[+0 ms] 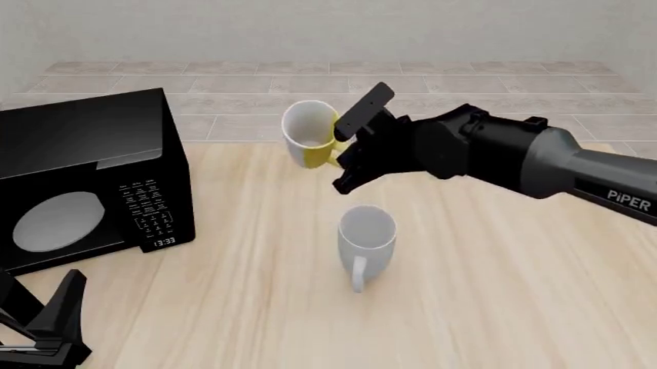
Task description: Put the yellow and white mug to the front of the white mug.
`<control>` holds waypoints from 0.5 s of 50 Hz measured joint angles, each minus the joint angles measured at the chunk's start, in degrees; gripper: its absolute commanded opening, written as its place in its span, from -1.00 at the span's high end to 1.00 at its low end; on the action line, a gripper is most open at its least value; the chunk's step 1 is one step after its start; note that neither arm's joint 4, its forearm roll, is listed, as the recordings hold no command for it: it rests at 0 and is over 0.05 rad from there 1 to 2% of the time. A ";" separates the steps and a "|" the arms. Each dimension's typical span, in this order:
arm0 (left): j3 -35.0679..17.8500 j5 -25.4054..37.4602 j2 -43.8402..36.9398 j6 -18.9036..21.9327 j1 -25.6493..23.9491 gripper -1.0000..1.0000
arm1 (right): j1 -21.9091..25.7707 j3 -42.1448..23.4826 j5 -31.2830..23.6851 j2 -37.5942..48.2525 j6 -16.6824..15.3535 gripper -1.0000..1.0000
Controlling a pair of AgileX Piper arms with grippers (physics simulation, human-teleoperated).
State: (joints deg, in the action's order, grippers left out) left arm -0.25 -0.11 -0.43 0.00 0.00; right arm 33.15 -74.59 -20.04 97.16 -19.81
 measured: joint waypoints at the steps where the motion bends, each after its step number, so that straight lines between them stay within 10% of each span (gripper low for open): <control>1: 0.00 0.00 0.00 0.00 0.00 -1.00 | -0.36 -0.08 0.00 0.09 0.10 1.00; 25: 0.00 0.00 0.00 0.00 0.00 -1.00 | -8.03 -1.81 1.31 5.67 1.32 1.00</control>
State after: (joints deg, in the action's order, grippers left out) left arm -0.25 -0.11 -0.43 0.00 0.00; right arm 25.12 -76.40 -18.73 102.83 -18.49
